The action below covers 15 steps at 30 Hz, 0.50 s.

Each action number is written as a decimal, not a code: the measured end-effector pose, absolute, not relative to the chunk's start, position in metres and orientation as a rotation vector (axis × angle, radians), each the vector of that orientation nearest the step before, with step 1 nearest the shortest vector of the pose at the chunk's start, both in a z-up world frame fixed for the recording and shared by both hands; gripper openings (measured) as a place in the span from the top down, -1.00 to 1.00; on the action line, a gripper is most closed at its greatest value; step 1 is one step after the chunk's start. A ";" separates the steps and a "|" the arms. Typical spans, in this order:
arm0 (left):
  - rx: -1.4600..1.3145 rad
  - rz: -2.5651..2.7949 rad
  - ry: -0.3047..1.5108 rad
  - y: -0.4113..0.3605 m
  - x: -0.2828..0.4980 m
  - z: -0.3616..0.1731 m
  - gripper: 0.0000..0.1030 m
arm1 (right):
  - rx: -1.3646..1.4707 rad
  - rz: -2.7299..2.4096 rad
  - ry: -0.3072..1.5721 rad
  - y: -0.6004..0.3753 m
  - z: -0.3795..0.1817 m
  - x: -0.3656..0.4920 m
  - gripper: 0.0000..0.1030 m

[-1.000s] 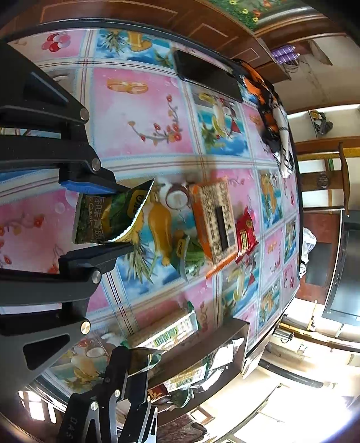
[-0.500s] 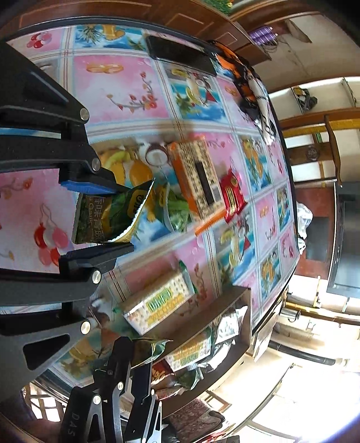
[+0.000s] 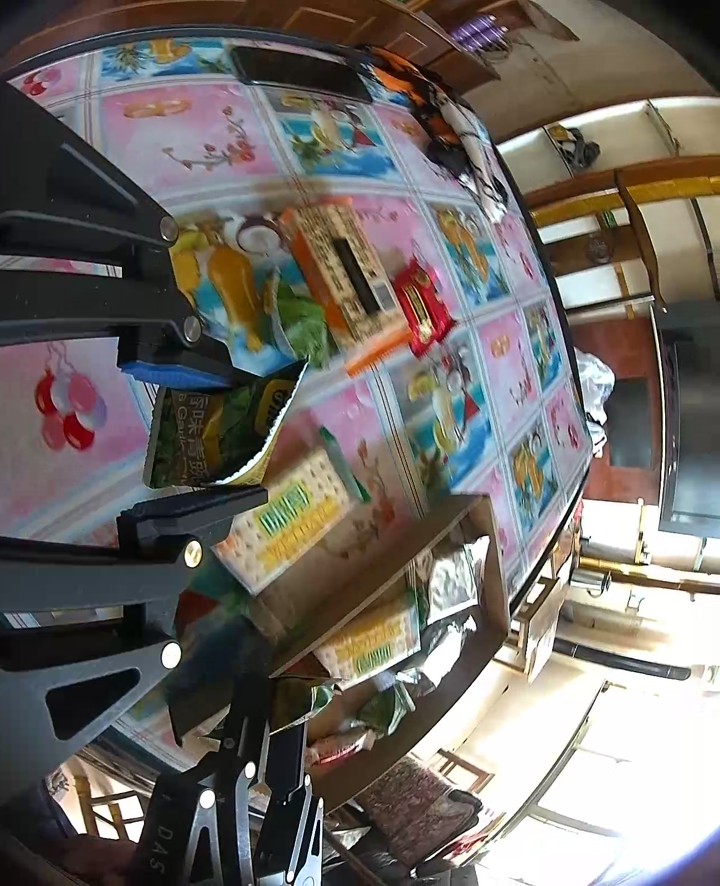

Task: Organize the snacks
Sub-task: 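Carry both green pea bags up and over the cardboard box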

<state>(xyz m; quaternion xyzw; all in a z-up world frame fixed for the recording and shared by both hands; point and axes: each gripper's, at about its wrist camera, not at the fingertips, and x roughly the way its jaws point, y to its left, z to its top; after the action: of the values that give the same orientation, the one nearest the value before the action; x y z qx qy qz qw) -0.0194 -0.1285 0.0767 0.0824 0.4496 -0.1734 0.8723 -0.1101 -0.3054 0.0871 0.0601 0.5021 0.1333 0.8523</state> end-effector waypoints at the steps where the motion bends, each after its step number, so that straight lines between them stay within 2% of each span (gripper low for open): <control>1: 0.176 -0.369 0.938 -0.132 -0.019 0.078 0.40 | 0.137 0.270 1.056 -0.310 0.087 -0.111 0.29; 15: 0.232 -0.513 0.915 -0.201 -0.016 0.089 0.40 | 0.220 0.143 1.053 -0.369 0.085 -0.121 0.29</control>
<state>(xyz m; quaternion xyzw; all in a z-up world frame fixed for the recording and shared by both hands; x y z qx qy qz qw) -0.0157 -0.2013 0.0887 0.1106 0.4356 -0.2443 0.8593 -0.1214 -0.3688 0.0852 0.1047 0.5009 0.0680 0.8565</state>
